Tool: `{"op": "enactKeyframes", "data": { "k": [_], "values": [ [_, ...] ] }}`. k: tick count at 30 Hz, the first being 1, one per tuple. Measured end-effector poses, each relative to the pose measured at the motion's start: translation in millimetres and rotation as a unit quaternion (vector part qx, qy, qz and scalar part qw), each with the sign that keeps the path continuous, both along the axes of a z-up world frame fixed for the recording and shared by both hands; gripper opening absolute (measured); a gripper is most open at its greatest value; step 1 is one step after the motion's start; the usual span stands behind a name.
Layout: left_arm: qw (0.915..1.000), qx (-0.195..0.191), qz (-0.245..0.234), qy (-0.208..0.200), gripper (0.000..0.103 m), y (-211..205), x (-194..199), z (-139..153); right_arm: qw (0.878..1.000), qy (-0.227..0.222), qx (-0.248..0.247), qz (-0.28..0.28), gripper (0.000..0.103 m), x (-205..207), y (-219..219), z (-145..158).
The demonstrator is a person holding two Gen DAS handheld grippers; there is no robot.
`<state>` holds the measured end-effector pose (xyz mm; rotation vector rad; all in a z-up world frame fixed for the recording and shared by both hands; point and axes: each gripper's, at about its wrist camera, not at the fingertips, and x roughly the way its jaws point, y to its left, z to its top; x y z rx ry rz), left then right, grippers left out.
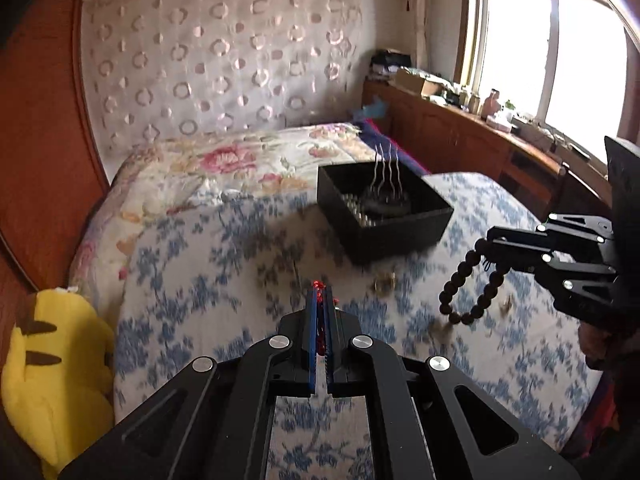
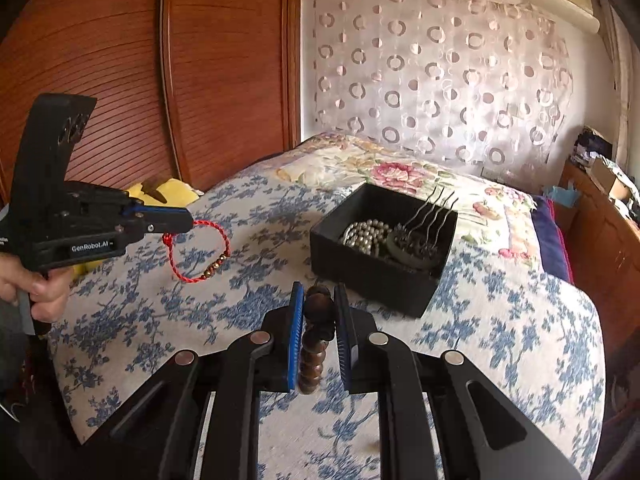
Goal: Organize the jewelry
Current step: 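Lift the red bracelet with the left tool while the right tool carries the bead bracelet to the box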
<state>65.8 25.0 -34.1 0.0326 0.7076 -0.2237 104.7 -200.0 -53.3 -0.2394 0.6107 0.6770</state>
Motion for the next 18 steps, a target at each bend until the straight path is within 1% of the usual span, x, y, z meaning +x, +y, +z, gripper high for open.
{"op": "enactKeyframes", "data": {
  "k": [7,12,18],
  "values": [
    [0.9999,-0.005,0.002,-0.012,0.002,-4.8,21.6,21.0,1.0,-0.007,-0.001,0.002,0.017,23.8,-4.9,16.1],
    [0.9998,-0.001,0.0,-0.022,0.002,-12.2,39.5,37.4,1.0,-0.018,-0.003,0.006,0.017,45.9,-8.3,34.8],
    [0.9994,-0.002,0.003,-0.034,0.002,-19.0,57.5,48.1,1.0,-0.03,-0.007,0.006,0.017,73.2,-10.0,47.6]
  ]
}}
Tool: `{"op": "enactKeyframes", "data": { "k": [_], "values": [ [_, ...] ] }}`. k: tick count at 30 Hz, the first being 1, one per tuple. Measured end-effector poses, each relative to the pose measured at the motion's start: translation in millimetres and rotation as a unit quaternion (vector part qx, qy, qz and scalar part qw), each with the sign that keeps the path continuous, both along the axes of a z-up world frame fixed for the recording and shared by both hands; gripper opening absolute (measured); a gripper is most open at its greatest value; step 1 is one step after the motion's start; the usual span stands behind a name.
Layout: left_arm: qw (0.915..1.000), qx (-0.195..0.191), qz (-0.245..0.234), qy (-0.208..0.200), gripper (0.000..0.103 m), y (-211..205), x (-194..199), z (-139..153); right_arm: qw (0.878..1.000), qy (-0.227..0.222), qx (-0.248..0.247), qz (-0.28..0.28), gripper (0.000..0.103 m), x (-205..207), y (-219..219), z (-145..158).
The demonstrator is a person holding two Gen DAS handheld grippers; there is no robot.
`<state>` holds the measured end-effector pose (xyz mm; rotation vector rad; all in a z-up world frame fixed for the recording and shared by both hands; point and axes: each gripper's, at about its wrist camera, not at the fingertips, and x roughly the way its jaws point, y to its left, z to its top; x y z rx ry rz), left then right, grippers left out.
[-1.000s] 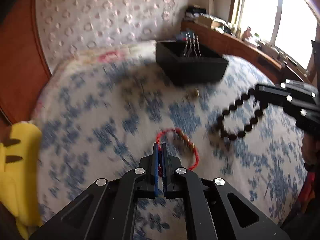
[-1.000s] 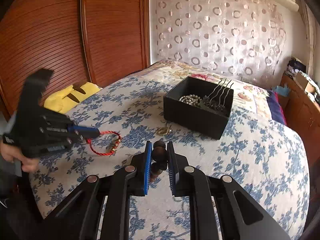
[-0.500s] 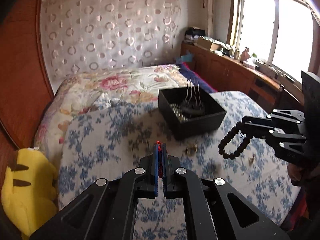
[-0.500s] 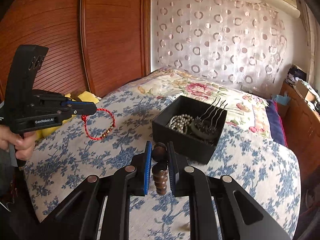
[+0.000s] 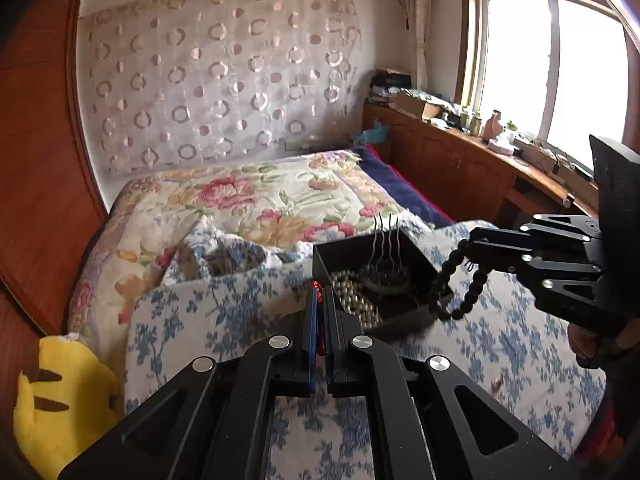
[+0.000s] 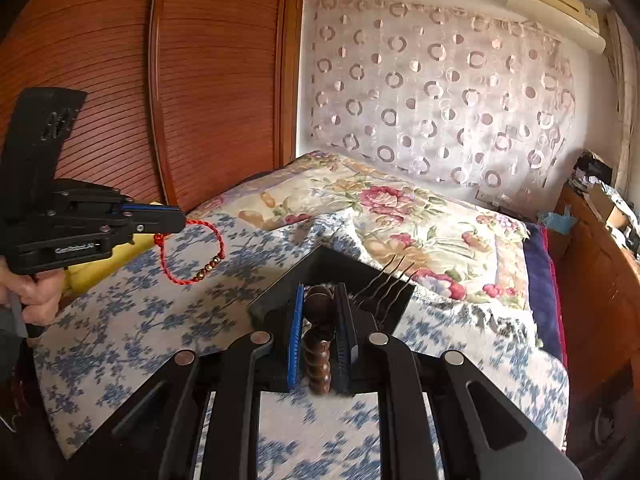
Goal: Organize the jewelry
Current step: 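Lift the red bracelet with the left tool while the right tool carries the bead bracelet to the box, then open both tools to drop the red and wooden bead bracelets into the box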
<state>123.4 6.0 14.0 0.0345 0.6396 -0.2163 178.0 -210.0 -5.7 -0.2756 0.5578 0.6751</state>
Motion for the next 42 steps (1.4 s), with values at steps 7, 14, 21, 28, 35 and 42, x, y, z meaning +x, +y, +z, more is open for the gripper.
{"op": "enactKeyframes", "data": {
  "k": [7,14,21,28,35,42],
  "values": [
    [1.0,-0.001,0.003,-0.001,0.002,-7.5,20.2,2.6,1.0,-0.001,0.005,-0.005,0.017,26.1,1.8,0.1],
    [1.0,0.0,0.0,0.002,0.002,-16.3,36.0,1.1,1.0,-0.001,0.011,-0.003,0.017,38.6,1.0,1.9],
    [0.9999,0.001,-0.009,0.005,0.002,-26.7,50.8,-0.7,1.0,0.027,0.003,-0.006,0.017,48.4,1.3,-19.6],
    [0.9998,0.001,-0.02,0.007,0.002,-35.9,62.7,-3.5,0.998,0.059,-0.002,-0.006,0.017,51.2,0.7,-39.2],
    [0.9994,0.003,-0.031,0.013,0.002,-46.2,72.3,-9.1,0.998,0.066,0.001,-0.018,0.017,49.2,-10.3,-43.4],
    [0.999,0.008,-0.041,0.019,0.002,-57.2,80.2,-15.4,0.996,0.076,0.008,-0.035,0.017,40.8,-31.2,-50.8]
  ]
}}
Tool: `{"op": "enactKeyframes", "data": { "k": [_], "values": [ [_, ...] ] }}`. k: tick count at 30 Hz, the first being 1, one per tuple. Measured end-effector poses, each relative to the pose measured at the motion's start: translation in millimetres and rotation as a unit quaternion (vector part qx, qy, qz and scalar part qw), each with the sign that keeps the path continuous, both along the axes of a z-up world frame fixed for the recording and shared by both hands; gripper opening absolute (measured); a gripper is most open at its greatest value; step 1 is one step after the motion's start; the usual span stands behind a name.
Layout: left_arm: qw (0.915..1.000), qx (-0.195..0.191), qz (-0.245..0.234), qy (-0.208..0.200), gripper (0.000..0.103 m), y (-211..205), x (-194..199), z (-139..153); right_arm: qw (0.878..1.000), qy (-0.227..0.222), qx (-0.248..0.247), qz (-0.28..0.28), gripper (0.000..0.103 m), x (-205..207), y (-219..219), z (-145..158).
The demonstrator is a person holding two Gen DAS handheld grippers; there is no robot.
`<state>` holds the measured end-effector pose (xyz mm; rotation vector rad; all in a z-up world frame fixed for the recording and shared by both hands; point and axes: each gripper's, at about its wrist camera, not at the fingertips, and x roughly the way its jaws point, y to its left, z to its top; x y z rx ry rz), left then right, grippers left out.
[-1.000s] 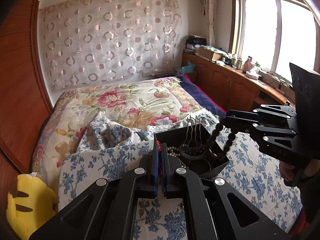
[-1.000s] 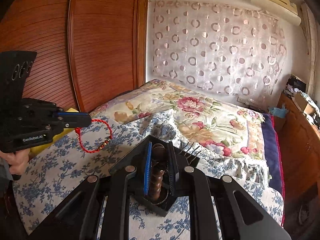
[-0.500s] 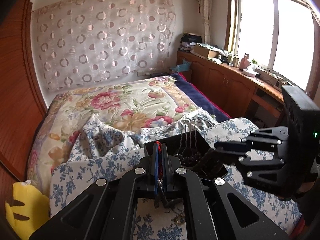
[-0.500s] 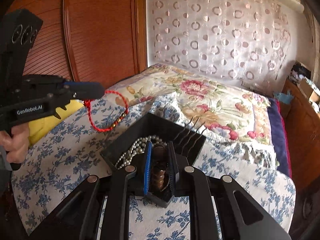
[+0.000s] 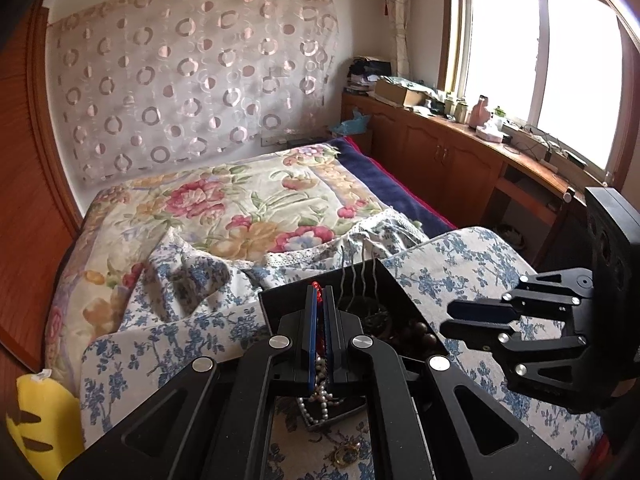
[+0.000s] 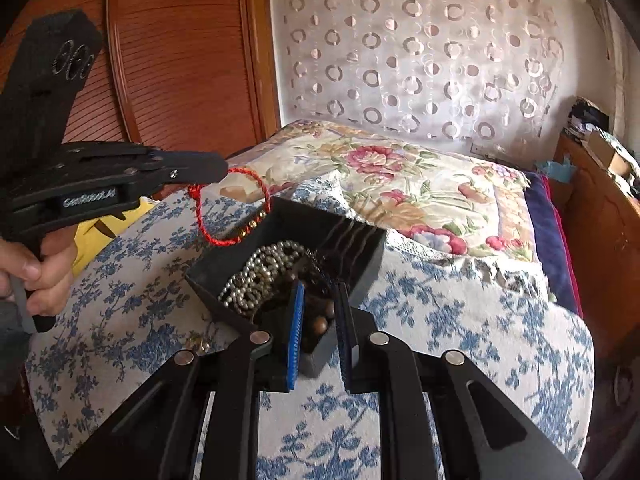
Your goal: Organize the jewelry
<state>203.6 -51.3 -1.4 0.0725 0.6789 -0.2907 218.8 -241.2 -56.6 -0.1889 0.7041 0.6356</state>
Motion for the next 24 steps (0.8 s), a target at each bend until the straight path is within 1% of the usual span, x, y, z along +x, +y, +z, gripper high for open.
{"op": "enactKeyframes", "data": {
  "k": [11,12,13,15,22,24],
  "values": [
    [1.0,-0.002,-0.005,0.007,0.003,-7.9,4.5,-1.8,1.0,0.008,0.006,-0.02,0.017,-18.7,-16.9,-11.4],
    [1.0,-0.002,-0.005,0.008,0.006,-7.3,3.8,-2.1,1.0,0.009,0.006,-0.022,0.017,-21.6,-17.9,-12.7],
    [1.0,-0.002,-0.005,0.008,0.013,-6.3,1.3,-2.4,1.0,0.01,0.006,-0.023,0.017,-23.6,-19.4,-13.6],
    [1.0,-0.005,-0.005,0.006,0.021,-4.5,-3.3,-2.3,1.0,0.014,0.006,-0.025,0.017,-30.3,-22.8,-17.6],
    [0.9999,-0.007,-0.004,0.014,0.023,5.5,-28.1,-11.6,0.999,0.028,0.0,-0.032,0.018,-56.7,-32.6,-29.2],
    [0.9998,-0.009,-0.003,0.018,0.023,9.1,-35.7,-16.9,0.999,0.034,-0.003,-0.036,0.025,-66.1,-36.5,-34.7]
  ]
}}
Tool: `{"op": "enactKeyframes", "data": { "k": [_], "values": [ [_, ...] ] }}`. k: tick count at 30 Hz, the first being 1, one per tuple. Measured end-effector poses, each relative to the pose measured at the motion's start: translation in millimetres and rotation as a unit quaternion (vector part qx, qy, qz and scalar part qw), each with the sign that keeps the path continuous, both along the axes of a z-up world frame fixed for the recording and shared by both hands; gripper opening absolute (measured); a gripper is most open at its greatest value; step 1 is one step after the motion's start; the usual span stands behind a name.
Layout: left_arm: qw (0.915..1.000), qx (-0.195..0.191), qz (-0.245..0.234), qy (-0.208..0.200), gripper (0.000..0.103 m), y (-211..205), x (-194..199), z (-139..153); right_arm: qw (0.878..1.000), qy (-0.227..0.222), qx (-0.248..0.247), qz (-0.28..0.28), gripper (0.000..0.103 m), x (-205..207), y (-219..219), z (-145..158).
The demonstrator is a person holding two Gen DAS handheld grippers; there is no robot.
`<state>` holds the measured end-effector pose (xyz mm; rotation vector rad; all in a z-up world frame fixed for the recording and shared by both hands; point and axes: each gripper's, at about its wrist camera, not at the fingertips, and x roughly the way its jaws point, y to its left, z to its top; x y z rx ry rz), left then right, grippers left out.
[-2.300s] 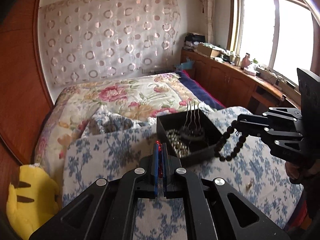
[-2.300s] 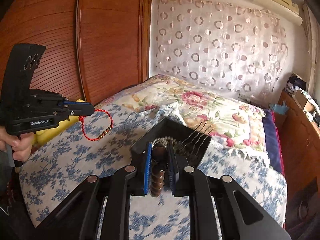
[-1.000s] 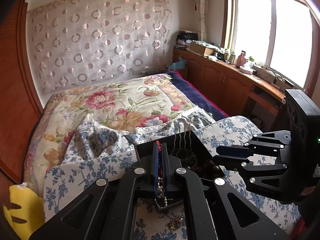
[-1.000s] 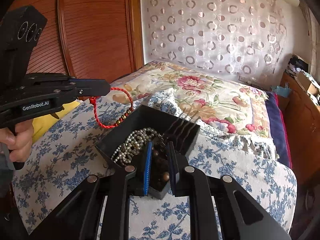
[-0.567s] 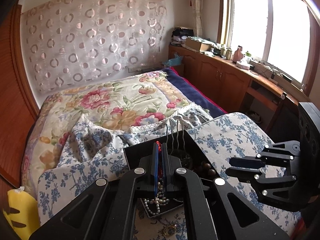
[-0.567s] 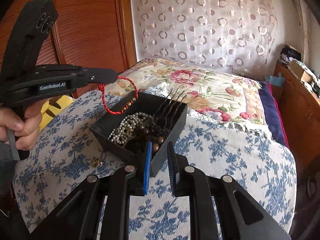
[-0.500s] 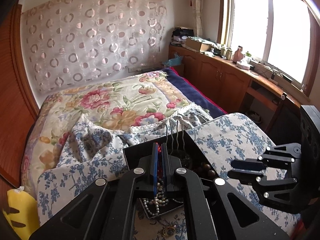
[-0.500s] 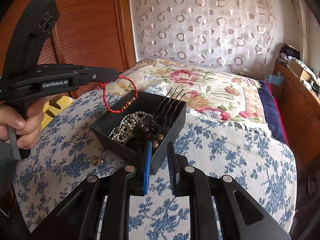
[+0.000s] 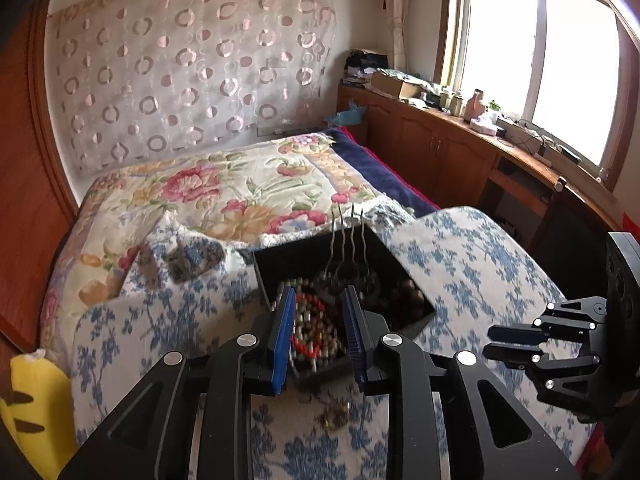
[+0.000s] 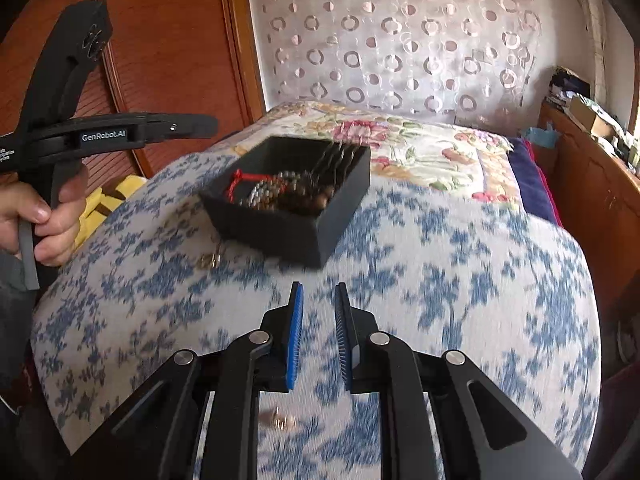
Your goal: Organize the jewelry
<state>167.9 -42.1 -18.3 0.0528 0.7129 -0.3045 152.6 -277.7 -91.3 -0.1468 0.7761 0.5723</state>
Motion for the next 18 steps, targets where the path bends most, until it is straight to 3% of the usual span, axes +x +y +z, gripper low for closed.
{"op": "enactKeyframes", "data": {
  "k": [1,3,18],
  "values": [
    [1.0,-0.001,0.0,0.003,0.023,1.6,-3.4,-3.4,1.0,0.002,-0.001,-0.001,0.032,-2.9,-1.3,-2.1],
    [0.9999,-0.002,0.001,0.011,0.023,3.6,-8.5,-9.9,1.0,0.008,-0.004,-0.002,0.034,-10.4,-4.1,-7.5],
    [0.998,0.008,-0.003,0.063,0.025,6.8,-29.5,-59.3,0.998,0.04,-0.039,0.022,0.034,-44.6,5.4,-35.3]
  ]
}}
